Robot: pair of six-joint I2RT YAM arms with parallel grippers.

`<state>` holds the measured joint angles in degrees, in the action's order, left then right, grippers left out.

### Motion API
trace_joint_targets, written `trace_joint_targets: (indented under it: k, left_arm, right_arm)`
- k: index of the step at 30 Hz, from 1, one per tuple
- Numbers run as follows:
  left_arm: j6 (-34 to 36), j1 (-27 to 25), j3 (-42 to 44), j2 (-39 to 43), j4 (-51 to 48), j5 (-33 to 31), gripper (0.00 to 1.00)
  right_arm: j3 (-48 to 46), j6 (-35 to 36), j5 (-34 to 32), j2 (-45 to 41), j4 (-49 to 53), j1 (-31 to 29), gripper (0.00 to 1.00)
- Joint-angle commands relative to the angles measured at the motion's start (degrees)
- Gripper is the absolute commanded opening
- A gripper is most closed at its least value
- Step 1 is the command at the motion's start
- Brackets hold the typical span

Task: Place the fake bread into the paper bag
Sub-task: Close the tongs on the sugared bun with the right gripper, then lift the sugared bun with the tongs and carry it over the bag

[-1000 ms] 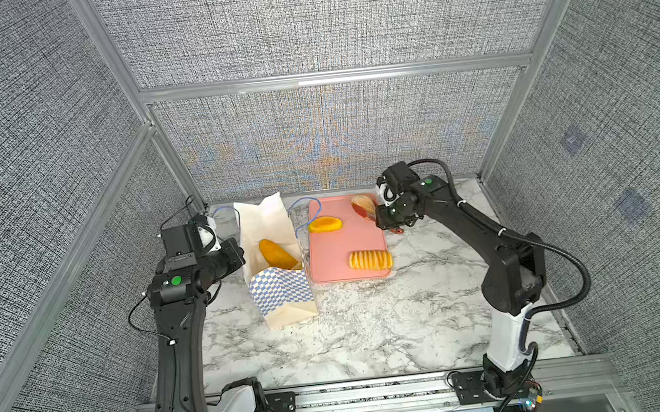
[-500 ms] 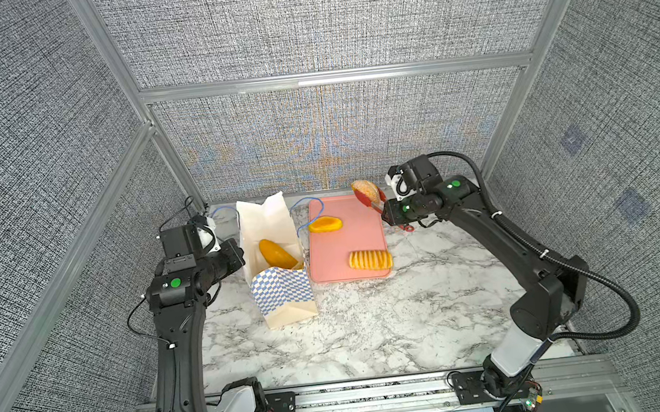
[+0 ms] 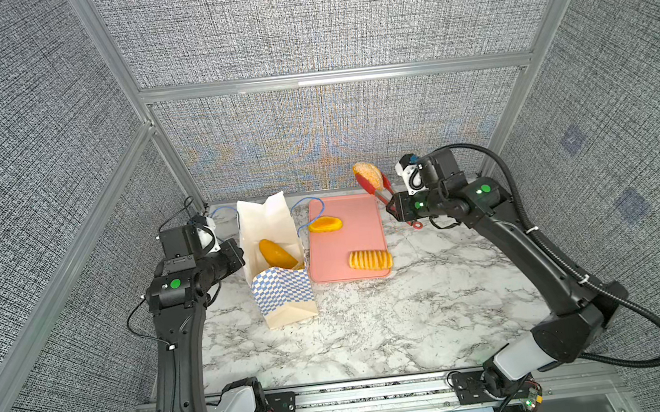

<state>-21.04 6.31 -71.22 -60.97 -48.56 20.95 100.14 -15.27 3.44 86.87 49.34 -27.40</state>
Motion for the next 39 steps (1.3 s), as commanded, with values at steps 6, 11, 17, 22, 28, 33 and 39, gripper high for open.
trace_joint_targets:
  k: [6,11,17,22,28,33,39]
  left_arm:
    - [0.0,0.0,-0.3,0.0,0.2,0.2,0.00]
    - [-0.3,0.1,-0.2,0.2,0.4,0.2,0.00]
    - [-0.6,0.1,0.0,0.2,0.6,0.2,0.00]
    - [-0.8,0.1,-0.1,0.3,0.7,0.3,0.00]
    - [-0.9,0.1,-0.1,0.3,0.8,0.5,0.00]
    - [-0.8,0.0,0.0,0.3,0.7,0.4,0.00]
    - [-0.8,0.1,-0.1,0.4,0.8,0.3,0.00]
  right_arm:
    - [0.9,-1.2,0.7,-3.5,-2.7,-1.4,0.46]
    - [1.7,-1.3,0.6,-4.7,-2.2,-2.0,0.46]
    - [1.8,-1.9,1.6,-5.9,-2.5,-3.2,0.46]
    - [2.1,-2.5,2.8,-6.8,-2.7,-4.2,0.46]
    - [2.3,-3.4,4.5,-7.1,-3.3,-5.4,0.46]
    - [3.4,-3.5,4.8,-6.8,-3.2,-7.3,0.46]
    - [5.4,-3.5,4.1,-6.1,-2.7,-10.1,0.46]
